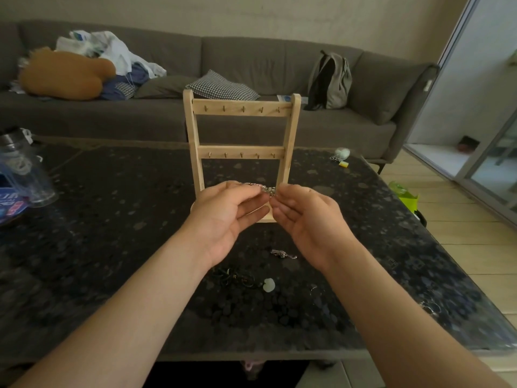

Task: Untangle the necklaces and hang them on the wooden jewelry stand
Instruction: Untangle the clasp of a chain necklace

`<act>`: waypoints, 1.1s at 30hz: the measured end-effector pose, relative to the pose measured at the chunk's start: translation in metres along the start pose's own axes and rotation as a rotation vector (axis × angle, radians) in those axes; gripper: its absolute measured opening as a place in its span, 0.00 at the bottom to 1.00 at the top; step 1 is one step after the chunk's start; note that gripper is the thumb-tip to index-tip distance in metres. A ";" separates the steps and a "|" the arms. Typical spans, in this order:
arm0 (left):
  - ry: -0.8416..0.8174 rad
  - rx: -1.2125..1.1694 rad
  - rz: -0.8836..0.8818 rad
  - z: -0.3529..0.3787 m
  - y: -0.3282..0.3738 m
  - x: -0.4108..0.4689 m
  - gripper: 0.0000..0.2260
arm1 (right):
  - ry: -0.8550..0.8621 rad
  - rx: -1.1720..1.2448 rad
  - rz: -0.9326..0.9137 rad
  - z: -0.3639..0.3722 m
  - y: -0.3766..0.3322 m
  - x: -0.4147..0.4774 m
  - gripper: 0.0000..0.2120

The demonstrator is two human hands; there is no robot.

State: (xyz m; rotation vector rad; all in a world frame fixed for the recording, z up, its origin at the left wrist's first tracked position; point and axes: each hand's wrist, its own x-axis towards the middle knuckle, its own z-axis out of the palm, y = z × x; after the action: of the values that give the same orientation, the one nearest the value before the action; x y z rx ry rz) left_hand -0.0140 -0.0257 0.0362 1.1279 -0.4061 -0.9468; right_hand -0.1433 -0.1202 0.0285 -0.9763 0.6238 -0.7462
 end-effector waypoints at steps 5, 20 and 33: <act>0.001 0.030 0.017 -0.005 0.002 0.002 0.10 | -0.010 -0.155 -0.058 -0.005 -0.001 0.000 0.06; 0.020 0.426 0.203 -0.009 -0.004 -0.001 0.11 | 0.058 -0.815 -0.358 -0.005 0.009 0.000 0.03; 0.019 0.612 0.267 -0.014 -0.004 0.002 0.18 | 0.027 -0.876 -0.307 -0.004 0.011 0.004 0.10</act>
State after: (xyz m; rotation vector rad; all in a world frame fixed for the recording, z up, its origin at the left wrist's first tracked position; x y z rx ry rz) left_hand -0.0046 -0.0197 0.0265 1.5834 -0.8456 -0.5841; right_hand -0.1406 -0.1215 0.0169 -1.9001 0.8576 -0.7589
